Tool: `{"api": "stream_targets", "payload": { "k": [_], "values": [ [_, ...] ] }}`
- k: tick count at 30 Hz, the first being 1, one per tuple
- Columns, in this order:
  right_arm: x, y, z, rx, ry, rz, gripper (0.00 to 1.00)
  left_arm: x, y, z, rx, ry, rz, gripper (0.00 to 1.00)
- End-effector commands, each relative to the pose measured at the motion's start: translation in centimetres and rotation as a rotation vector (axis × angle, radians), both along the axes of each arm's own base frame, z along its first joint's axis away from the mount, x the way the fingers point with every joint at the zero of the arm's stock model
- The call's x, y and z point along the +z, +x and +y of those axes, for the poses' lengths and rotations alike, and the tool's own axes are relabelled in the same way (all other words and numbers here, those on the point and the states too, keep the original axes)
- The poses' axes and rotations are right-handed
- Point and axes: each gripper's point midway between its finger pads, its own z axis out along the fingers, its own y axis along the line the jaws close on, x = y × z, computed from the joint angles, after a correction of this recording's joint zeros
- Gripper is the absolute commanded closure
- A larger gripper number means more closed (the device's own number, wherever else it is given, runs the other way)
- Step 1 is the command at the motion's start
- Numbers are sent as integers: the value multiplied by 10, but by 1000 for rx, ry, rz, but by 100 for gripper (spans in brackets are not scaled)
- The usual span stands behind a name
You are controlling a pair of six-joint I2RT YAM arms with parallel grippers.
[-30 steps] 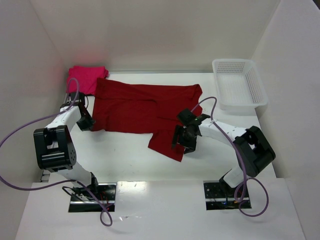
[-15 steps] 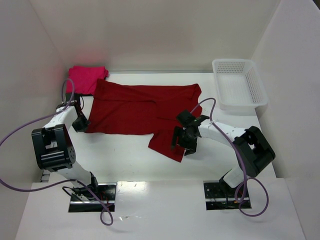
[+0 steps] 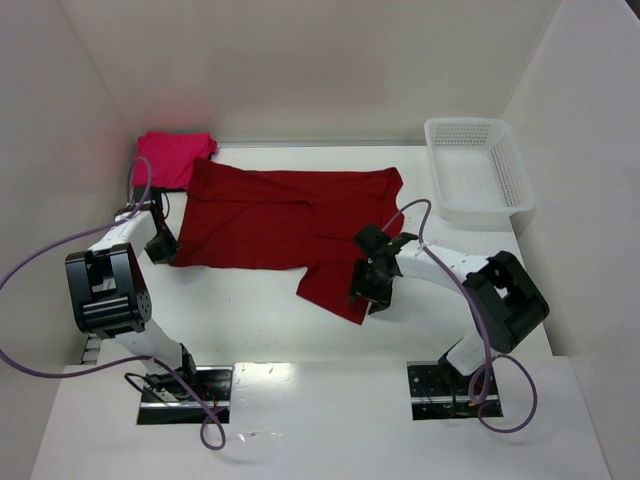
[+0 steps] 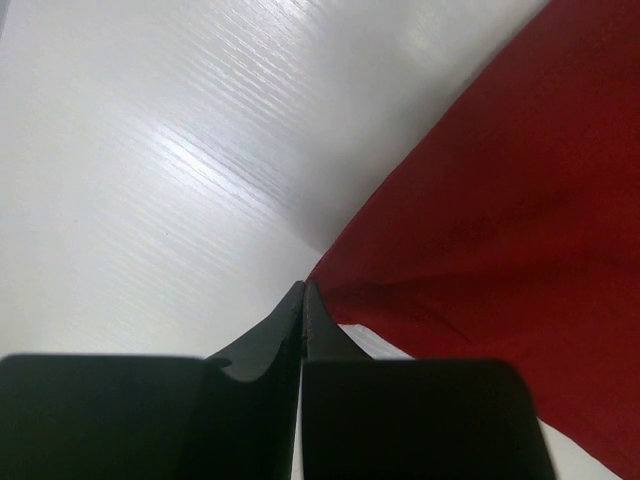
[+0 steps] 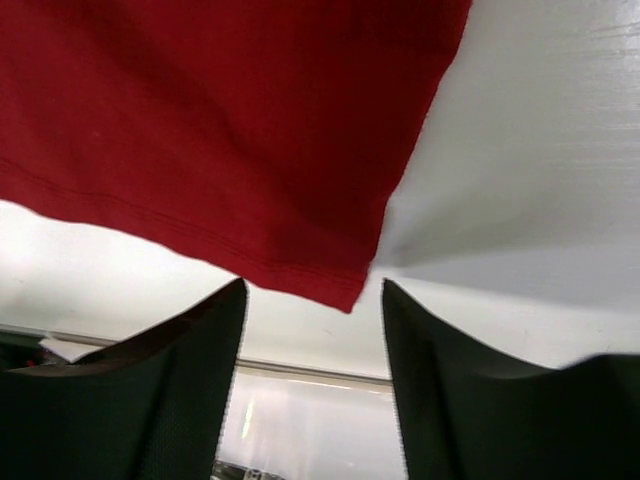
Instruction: Fold and stack the t-shirts
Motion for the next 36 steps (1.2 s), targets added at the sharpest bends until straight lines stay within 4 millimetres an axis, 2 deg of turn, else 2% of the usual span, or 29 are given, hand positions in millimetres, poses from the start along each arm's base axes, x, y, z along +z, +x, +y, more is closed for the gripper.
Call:
{"api": "stream_targets", "payload": {
  "k": [1, 3, 10, 11, 14, 21, 25, 26, 27, 31, 36],
  "values": [
    [-8, -6, -4, -2, -35, 22, 40, 9, 9, 8, 2, 27, -23, 100],
    [-10, -7, -5, -2, -41, 29, 43, 9, 9, 8, 2, 27, -23, 100],
    [-15, -16, 0, 19, -52, 28, 43, 9, 9, 8, 2, 27, -23, 100],
    [-16, -13, 0, 16, -56, 13, 43, 9, 9, 8, 2, 27, -23, 100],
    [-18, -15, 1, 25, -54, 10, 49, 9, 11, 9, 2, 30, -31, 100],
    [-28, -14, -1, 5, -103, 6, 70, 12, 12, 9, 2, 32, -40, 100],
    [-27, -7, -6, -28, -130, -30, 87, 12, 12, 9, 2, 32, -40, 100],
    [-28, -7, -10, -31, -151, -36, 96, 15, 13, 9, 2, 35, -49, 100],
    [-23, -1, -7, -44, -143, -56, 100, 15, 13, 9, 2, 35, -49, 100],
    [0, 7, -14, -80, -165, -114, 100, 15, 12, 10, -7, 37, -46, 100],
    [34, 6, -28, -149, -181, -166, 100, 15, 13, 8, -10, 28, -49, 100]
  ]
}}
